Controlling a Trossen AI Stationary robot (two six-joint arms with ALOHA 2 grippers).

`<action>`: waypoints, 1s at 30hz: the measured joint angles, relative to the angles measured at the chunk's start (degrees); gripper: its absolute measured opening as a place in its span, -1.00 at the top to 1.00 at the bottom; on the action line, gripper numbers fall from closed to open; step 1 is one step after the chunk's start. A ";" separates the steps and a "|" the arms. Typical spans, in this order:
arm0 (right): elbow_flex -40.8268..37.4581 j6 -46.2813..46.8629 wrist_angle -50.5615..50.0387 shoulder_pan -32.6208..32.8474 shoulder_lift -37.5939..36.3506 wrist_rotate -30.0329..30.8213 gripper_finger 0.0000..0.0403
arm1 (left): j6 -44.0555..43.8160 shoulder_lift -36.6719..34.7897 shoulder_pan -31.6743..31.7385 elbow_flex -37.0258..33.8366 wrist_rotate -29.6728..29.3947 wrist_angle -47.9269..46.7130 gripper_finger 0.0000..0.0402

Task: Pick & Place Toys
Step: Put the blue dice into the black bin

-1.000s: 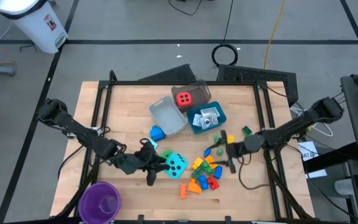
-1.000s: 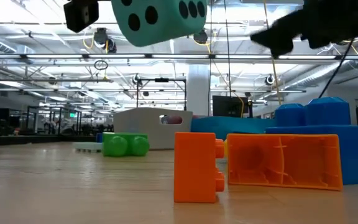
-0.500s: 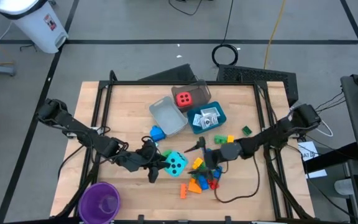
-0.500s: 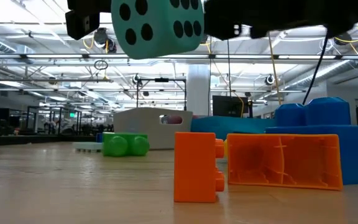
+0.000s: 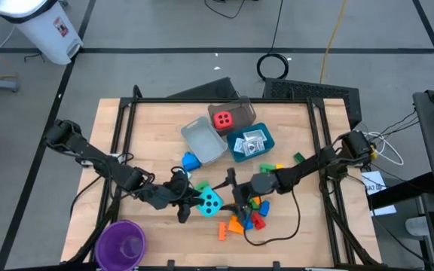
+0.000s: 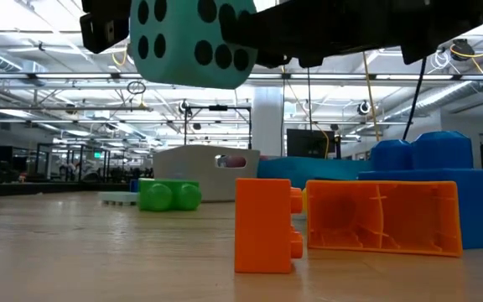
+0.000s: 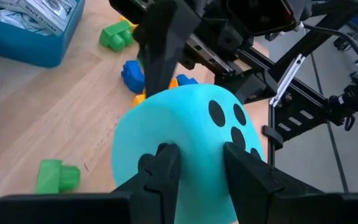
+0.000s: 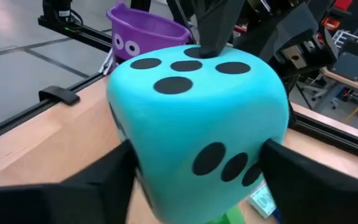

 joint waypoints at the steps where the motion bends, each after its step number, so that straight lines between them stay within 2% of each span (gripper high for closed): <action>1: -0.05 0.04 -0.04 0.02 -0.02 0.02 -0.11 | -0.01 0.01 0.00 0.00 0.00 -0.23 0.41; 3: -0.06 0.05 0.09 0.04 0.00 -0.02 0.09 | -0.01 -0.01 0.00 0.00 -0.30 -0.47 0.41; 4: -0.06 0.03 0.09 0.12 -0.01 0.03 0.13 | 0.00 -0.01 0.00 0.00 -0.45 -0.59 0.40; 10: -0.06 -2.34 -3.62 0.49 -1.56 2.43 0.15 | 0.31 -0.14 0.02 0.00 -2.36 -0.88 0.40; 16: 0.35 -3.18 -19.62 1.46 -11.04 8.58 0.31 | 3.53 -2.05 0.37 0.08 -2.78 -0.08 0.40; 19: 0.06 -0.62 -30.07 1.55 -16.19 8.81 0.51 | 5.86 -2.99 0.15 0.11 -2.36 0.03 0.41; 22: 0.07 2.84 -34.45 1.48 -19.58 7.58 0.52 | 6.87 -3.64 0.49 0.11 -4.16 0.57 0.41; 26: -0.89 4.56 -35.40 1.57 -21.74 5.68 0.58 | 7.26 -3.53 1.49 0.11 -6.19 1.93 0.40; 28: -1.40 3.96 -37.62 1.59 -22.58 7.88 0.58 | 8.57 -3.55 2.29 0.11 -6.06 2.24 0.40; 30: -1.40 2.75 -39.56 1.49 -24.23 12.75 0.58 | 9.26 -3.53 3.00 0.11 -6.25 2.05 0.40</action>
